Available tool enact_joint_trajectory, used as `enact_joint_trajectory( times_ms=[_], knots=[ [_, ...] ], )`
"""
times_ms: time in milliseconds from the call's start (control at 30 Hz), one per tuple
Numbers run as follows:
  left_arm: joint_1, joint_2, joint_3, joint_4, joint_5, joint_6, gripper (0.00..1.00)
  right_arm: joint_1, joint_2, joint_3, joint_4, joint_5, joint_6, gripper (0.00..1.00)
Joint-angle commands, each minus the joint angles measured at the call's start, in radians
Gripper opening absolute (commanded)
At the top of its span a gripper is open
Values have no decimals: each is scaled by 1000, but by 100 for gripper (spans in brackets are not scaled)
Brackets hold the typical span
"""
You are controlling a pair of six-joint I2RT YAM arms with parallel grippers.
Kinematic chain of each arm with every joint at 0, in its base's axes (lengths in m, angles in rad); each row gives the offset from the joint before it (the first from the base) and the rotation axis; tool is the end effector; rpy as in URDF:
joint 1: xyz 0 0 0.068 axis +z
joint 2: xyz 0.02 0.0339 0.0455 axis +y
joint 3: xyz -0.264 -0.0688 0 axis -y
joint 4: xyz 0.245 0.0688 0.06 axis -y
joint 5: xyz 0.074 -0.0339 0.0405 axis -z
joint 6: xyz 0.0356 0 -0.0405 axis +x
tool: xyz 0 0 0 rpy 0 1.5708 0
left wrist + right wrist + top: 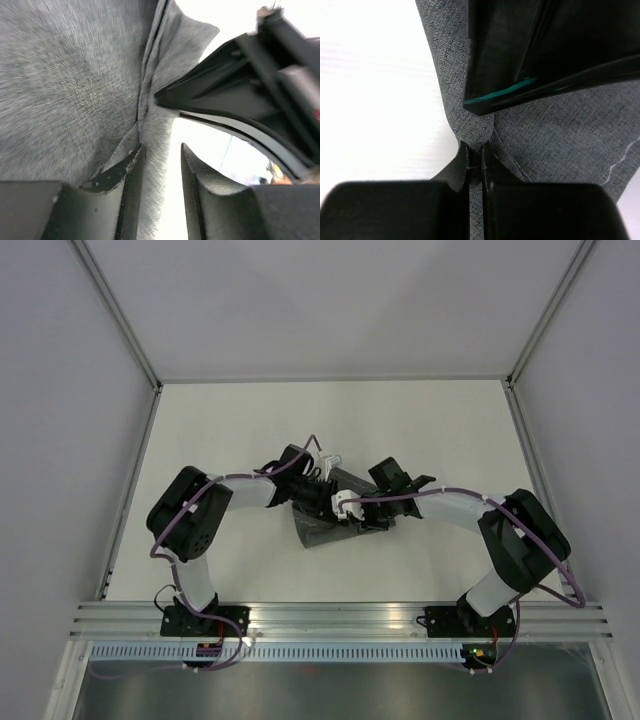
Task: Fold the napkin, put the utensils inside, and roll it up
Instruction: Roll the napkin with the utensil
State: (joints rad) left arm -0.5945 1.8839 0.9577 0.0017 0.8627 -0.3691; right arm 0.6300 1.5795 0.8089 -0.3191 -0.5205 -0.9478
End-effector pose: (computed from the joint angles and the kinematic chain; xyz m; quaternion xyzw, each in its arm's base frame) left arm 0.2789 -0.2212 0.1273 0.2288 0.8410 -0.4850 0.0719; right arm 0.2226 0.1842 0.1569 -0.7091 0.6178 0.2103 0.2669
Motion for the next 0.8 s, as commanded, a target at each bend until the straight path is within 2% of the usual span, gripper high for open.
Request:
enact_joint_trajectory(
  times_ms=[0, 167, 233, 300, 367, 400, 500, 600, 767],
  knots=[
    [9, -126, -39, 142, -124, -100, 41, -50, 86, 41, -187, -61, -54, 0],
    [10, -328, -128, 211, -333, -91, 42, -88, 180, 137, -279, -102, -89, 0],
    [10, -412, -221, 295, -492, -106, 41, -101, 211, 188, -340, -128, -103, 0],
    [10, -569, -355, 371, -656, -123, 43, -115, 253, 219, -388, -141, -118, 0],
    [9, -717, -439, 481, -732, -133, 45, -128, 278, 262, -419, -148, -126, 0],
    [-2, -758, -482, 486, -798, -122, 46, -131, 305, 277, -448, -153, -132, 0],
    [-60, -887, -513, 449, -962, -47, 46, -145, 367, 358, -511, -167, -135, 1],
    [-114, -968, -519, 432, -1051, 82, 49, -148, 428, 423, -563, -167, -126, 0],
    [-281, -964, -481, 412, -1223, 326, 52, -148, 516, 518, -636, -150, -91, 1]
  ],
)
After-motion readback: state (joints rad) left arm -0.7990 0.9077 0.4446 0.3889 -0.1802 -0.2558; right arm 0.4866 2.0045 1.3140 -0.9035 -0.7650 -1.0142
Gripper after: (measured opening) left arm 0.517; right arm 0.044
